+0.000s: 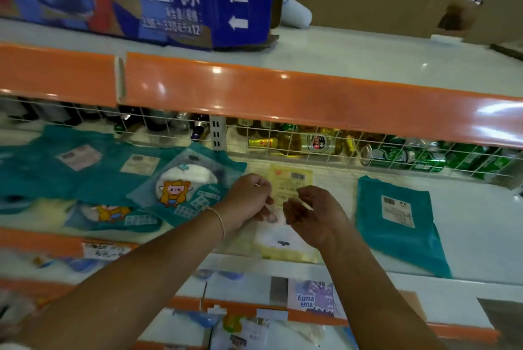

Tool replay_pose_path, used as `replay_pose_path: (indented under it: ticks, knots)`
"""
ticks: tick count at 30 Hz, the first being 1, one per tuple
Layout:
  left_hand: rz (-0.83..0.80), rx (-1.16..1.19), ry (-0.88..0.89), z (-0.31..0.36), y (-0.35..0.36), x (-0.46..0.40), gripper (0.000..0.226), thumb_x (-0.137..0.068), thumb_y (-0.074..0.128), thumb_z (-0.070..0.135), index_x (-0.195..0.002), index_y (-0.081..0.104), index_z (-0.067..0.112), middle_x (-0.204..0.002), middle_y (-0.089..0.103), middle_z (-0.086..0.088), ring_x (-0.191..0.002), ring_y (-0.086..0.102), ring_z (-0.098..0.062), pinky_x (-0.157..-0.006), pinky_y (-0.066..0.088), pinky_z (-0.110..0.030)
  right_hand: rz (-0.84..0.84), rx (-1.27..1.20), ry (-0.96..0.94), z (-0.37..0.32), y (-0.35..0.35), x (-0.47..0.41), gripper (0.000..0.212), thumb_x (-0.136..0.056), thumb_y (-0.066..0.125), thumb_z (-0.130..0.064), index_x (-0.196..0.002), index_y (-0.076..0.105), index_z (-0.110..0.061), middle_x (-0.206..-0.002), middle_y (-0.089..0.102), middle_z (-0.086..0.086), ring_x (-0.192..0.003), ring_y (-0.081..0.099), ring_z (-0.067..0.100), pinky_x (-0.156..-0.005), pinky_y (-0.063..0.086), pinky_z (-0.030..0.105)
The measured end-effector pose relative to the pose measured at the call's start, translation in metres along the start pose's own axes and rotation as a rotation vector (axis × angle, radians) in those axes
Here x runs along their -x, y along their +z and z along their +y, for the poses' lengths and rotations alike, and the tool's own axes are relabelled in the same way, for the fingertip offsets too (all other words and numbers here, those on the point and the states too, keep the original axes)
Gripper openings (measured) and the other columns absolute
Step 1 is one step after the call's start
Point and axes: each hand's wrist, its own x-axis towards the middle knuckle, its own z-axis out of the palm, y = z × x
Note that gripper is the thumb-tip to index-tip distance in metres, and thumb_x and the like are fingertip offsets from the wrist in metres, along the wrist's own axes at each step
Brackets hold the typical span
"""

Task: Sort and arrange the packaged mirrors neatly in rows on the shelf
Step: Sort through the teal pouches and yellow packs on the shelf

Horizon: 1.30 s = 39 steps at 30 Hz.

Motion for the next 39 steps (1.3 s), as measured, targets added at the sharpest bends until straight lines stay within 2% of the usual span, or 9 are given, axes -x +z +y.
replay_pose_path:
  ticks: [9, 12, 17, 20, 23, 27, 32, 36, 39]
  knots:
    - [0.256, -0.088, -0.024, -0.049, -0.132, -0.003, 0.019, -0.093, 0.047, 0.022, -0.093, 0.065, 0.016, -0.089, 0.07, -0.013, -0.073, 0.066, -0.029, -0.061, 0.057, -0.038, -0.026, 0.294, -0.033, 0.094, 0.077, -0.033, 0.013, -0.092, 0.054, -0.001, -0.081, 0.053, -0.008, -0.072, 0.044, 0.008, -0.06, 0.041, 0.015, -0.074, 0.05, 0.025]
    - [0.312, -0.146, -0.01, -0.062, -0.161, -0.004, 0.022, -0.095, 0.046, 0.023, -0.098, 0.066, 0.015, -0.091, 0.068, -0.007, -0.07, 0.063, -0.018, -0.052, 0.052, -0.025, 0.085, 0.492, -0.19, 0.111, 0.093, -0.04, 0.011, -0.087, 0.055, -0.005, -0.077, 0.056, -0.01, -0.07, 0.051, 0.009, -0.063, 0.048, 0.018, -0.053, 0.041, 0.029]
    - [0.339, -0.416, 0.078, -0.078, -0.195, -0.005, 0.021, -0.092, 0.051, 0.021, -0.106, 0.065, 0.015, -0.101, 0.063, -0.001, -0.094, 0.059, -0.019, -0.07, 0.048, -0.026, 0.122, 0.663, -0.28, 0.132, 0.116, -0.043, 0.027, -0.084, 0.069, -0.016, -0.107, 0.057, -0.008, -0.1, 0.068, 0.015, -0.086, 0.07, 0.029, -0.071, 0.061, 0.045]
    - [0.315, -0.549, 0.084, -0.087, -0.205, -0.009, 0.025, -0.089, 0.057, 0.025, -0.109, 0.065, 0.011, -0.107, 0.062, -0.006, -0.099, 0.059, -0.024, -0.085, 0.052, -0.036, 0.176, 0.732, -0.33, 0.136, 0.127, -0.043, 0.04, -0.085, 0.073, -0.016, -0.116, 0.049, -0.012, -0.105, 0.064, 0.012, -0.088, 0.068, 0.027, -0.059, 0.059, 0.035]
    - [0.282, -0.717, 0.133, -0.097, -0.203, -0.006, 0.021, -0.091, 0.055, 0.03, -0.095, 0.064, 0.012, -0.097, 0.063, -0.004, -0.088, 0.06, -0.026, -0.078, 0.053, -0.038, 0.216, 0.676, -0.345, 0.137, 0.132, -0.047, 0.056, -0.081, 0.077, -0.015, -0.127, 0.046, -0.013, -0.109, 0.063, 0.011, -0.091, 0.065, 0.027, -0.057, 0.058, 0.033]
    - [0.279, -0.826, 0.237, -0.108, -0.198, -0.004, 0.025, -0.097, 0.043, 0.032, -0.095, 0.062, 0.016, -0.094, 0.06, -0.005, -0.083, 0.057, -0.021, -0.073, 0.05, -0.037, 0.136, 0.535, -0.203, 0.144, 0.136, -0.048, 0.028, -0.081, 0.077, -0.009, -0.102, 0.06, -0.004, -0.099, 0.07, 0.017, -0.086, 0.07, 0.034, -0.073, 0.06, 0.053]
    - [0.341, -0.87, 0.286, -0.107, -0.199, -0.004, 0.026, -0.094, 0.046, 0.035, -0.097, 0.064, 0.017, -0.093, 0.063, -0.002, -0.091, 0.058, -0.022, -0.08, 0.048, -0.036, 0.091, 0.547, -0.219, 0.144, 0.13, -0.05, 0.011, -0.087, 0.064, 0.001, -0.092, 0.059, -0.007, -0.09, 0.068, 0.019, -0.077, 0.07, 0.033, -0.073, 0.059, 0.054]
    - [0.371, -0.674, 0.234, -0.099, -0.201, -0.013, 0.029, -0.095, 0.049, 0.037, -0.111, 0.057, 0.013, -0.104, 0.06, -0.004, -0.099, 0.055, -0.025, -0.085, 0.048, -0.04, 0.041, 0.517, -0.248, 0.126, 0.109, -0.044, 0.018, -0.09, 0.062, 0.0, -0.104, 0.062, -0.01, -0.099, 0.069, 0.017, -0.083, 0.07, 0.031, -0.062, 0.058, 0.04]
    - [0.2, -0.264, 0.12, -0.078, -0.194, -0.014, 0.018, -0.098, 0.05, 0.032, -0.102, 0.056, 0.016, -0.091, 0.064, -0.004, -0.081, 0.062, -0.02, -0.068, 0.053, -0.031, -0.043, 0.51, -0.291, 0.109, 0.089, -0.037, 0.027, -0.09, 0.064, 0.0, -0.115, 0.063, -0.011, -0.106, 0.069, 0.015, -0.091, 0.071, 0.033, -0.074, 0.06, 0.046]
